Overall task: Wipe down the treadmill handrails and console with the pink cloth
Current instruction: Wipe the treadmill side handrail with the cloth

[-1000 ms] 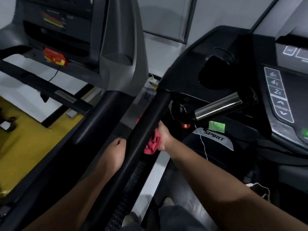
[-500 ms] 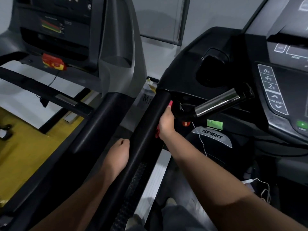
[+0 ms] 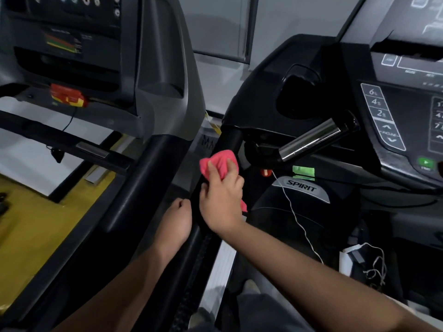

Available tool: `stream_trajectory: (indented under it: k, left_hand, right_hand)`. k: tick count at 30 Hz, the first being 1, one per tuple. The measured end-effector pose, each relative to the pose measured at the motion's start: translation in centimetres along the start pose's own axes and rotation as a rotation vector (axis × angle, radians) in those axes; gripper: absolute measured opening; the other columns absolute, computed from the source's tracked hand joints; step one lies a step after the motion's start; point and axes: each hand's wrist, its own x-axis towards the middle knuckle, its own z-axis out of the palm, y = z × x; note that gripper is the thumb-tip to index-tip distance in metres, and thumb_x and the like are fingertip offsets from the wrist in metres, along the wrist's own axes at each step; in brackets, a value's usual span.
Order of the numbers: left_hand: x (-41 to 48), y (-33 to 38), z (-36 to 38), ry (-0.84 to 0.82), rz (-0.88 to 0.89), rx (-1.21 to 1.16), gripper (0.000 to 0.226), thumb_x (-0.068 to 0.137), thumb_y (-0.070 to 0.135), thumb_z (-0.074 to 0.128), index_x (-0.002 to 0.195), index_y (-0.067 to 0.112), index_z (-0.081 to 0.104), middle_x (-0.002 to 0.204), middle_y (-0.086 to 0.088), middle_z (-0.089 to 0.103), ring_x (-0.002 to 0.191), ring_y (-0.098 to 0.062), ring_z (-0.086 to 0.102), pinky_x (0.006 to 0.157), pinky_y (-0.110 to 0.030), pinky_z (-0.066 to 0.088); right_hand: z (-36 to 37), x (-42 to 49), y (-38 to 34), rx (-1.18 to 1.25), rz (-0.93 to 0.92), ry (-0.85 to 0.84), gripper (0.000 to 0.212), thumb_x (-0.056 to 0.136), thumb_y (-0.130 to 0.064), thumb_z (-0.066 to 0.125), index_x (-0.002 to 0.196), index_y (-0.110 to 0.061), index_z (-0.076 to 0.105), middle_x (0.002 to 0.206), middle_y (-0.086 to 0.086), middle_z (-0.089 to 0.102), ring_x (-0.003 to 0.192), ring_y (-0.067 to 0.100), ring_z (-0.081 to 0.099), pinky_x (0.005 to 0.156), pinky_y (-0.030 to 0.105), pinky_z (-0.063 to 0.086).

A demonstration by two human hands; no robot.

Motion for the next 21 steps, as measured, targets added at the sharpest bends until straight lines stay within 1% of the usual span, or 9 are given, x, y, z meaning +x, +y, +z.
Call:
stream_trajectory:
  k: [1,3,5,8,10,12,15,18,21]
  left_hand:
    - [0.1,-0.1,0.0,-0.005,0.01,-0.006,0.03,0.097,0.02,0.033,0.08,0.009,0.055,0.09,-0.012,0.06,0.093,-0.028,0.055,0.075,-0.035,0.037]
    - [0.3,-0.3,0.0,-0.035,0.033,0.015,0.032,0.099,0.021,0.033,0.095,0.002,0.059,0.102,-0.015,0.062,0.101,-0.03,0.057,0.081,-0.037,0.04]
    - [0.4,-0.5,0.0,-0.032,0.037,0.01,0.032,0.099,0.021,0.032,0.096,0.004,0.059,0.101,-0.012,0.061,0.097,-0.029,0.056,0.082,-0.036,0.039]
    - [0.1,-0.3,-0.2,-0.035,-0.021,-0.043,0.029,0.095,0.025,0.031,0.084,0.015,0.056,0.091,-0.004,0.059,0.084,-0.018,0.053,0.077,-0.032,0.035]
    - [-0.1,-0.4,-0.3,-0.076,-0.049,-0.118,0.028,0.096,0.028,0.032,0.085,0.02,0.057,0.09,0.002,0.059,0.087,-0.015,0.054,0.078,-0.031,0.037]
    - [-0.3,-0.4,-0.7,-0.119,-0.127,-0.251,0.026,0.098,0.027,0.036,0.089,0.021,0.059,0.091,0.0,0.062,0.089,-0.017,0.058,0.076,-0.03,0.044]
    - [0.0,-1.3,-1.4,-0.184,-0.274,-0.36,0.025,0.098,0.022,0.042,0.104,0.01,0.063,0.094,-0.012,0.066,0.085,-0.025,0.062,0.072,-0.031,0.05]
    - [0.2,-2.4,-2.0,-0.207,-0.396,-0.507,0.025,0.096,0.022,0.047,0.091,0.006,0.065,0.08,-0.012,0.062,0.071,-0.025,0.058,0.064,-0.03,0.047]
    - [0.3,-2.5,-1.9,-0.205,-0.382,-0.558,0.028,0.097,0.022,0.044,0.084,0.007,0.063,0.078,-0.014,0.062,0.066,-0.024,0.058,0.062,-0.03,0.047]
  right_hand:
    - [0.3,-0.6,-0.2,-0.104,-0.074,0.038,0.049,0.088,-0.024,0.055,0.136,-0.018,0.047,0.147,0.017,0.028,0.115,0.038,0.038,0.094,0.044,0.038]
    - [0.7,-0.5,-0.5,-0.211,-0.19,0.084,0.038,0.074,-0.027,0.065,0.109,-0.012,0.066,0.127,0.016,0.051,0.1,0.04,0.051,0.077,0.046,0.048]
    - [0.2,1.5,-0.6,-0.281,-0.28,0.083,0.027,0.074,-0.025,0.064,0.093,-0.007,0.068,0.121,0.014,0.054,0.099,0.041,0.05,0.076,0.048,0.049]
    - [-1.1,6.9,-0.4,-0.418,-0.256,0.026,0.037,0.088,-0.028,0.049,0.115,-0.006,0.061,0.137,0.01,0.038,0.122,0.036,0.032,0.096,0.046,0.031]
    - [-1.7,9.8,-0.5,-0.452,-0.215,0.02,0.042,0.089,-0.029,0.045,0.121,-0.006,0.059,0.135,0.007,0.039,0.126,0.032,0.029,0.103,0.043,0.025]
    - [-1.5,10.7,-0.8,-0.504,-0.241,0.014,0.042,0.089,-0.03,0.044,0.12,-0.008,0.062,0.13,0.007,0.044,0.126,0.031,0.031,0.106,0.041,0.025]
    - [-1.1,9.5,-0.8,-0.518,-0.308,0.014,0.041,0.089,-0.033,0.046,0.116,-0.009,0.065,0.126,0.006,0.048,0.122,0.031,0.035,0.102,0.041,0.027]
    - [-0.3,6.5,-1.2,-0.429,-0.309,0.032,0.04,0.086,-0.037,0.049,0.102,-0.008,0.07,0.118,0.005,0.053,0.115,0.03,0.04,0.095,0.042,0.03]
    - [0.8,2.1,-1.8,-0.341,-0.356,0.146,0.041,0.075,-0.038,0.043,0.076,-0.01,0.074,0.093,0.003,0.061,0.094,0.029,0.051,0.079,0.039,0.038]
